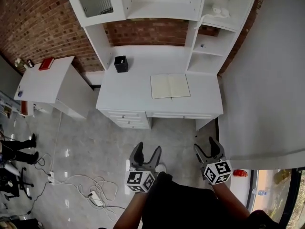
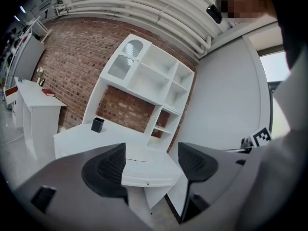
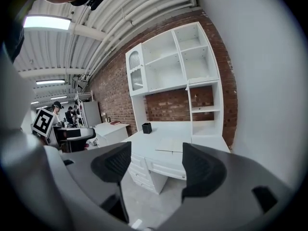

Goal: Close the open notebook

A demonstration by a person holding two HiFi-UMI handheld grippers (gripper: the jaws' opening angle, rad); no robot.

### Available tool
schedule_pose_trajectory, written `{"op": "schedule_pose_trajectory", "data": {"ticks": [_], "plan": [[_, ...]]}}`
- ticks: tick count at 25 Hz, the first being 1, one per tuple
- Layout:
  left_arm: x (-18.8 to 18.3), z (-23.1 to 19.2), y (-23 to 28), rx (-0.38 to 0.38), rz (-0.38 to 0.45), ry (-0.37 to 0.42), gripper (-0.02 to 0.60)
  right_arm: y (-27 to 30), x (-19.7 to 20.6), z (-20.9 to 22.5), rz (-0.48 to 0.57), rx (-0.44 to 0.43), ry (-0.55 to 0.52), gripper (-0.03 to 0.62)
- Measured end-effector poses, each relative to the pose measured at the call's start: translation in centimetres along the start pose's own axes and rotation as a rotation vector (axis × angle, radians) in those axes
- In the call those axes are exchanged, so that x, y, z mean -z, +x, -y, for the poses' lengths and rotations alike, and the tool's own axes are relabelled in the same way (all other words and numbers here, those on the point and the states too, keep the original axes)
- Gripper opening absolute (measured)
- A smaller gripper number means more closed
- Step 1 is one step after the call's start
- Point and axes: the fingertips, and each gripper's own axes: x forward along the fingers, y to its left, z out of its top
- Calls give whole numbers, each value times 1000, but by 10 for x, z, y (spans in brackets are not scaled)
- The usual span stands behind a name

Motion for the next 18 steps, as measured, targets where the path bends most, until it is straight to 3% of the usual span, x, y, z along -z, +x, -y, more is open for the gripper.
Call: {"op": "schedule_pose_trajectory", "data": {"ticks": [6,11,18], "plan": [[-12,-40,14,-11,-10,-8,321,37,-14,-15,-10,-4,2,316],[-15,-44,22,25,-15,10,321,55,-9,-42,-41,-111,4,315],[-8,-51,31,-24,-19,-29,321,86,0,-63,-101,-228,-18,313]]}}
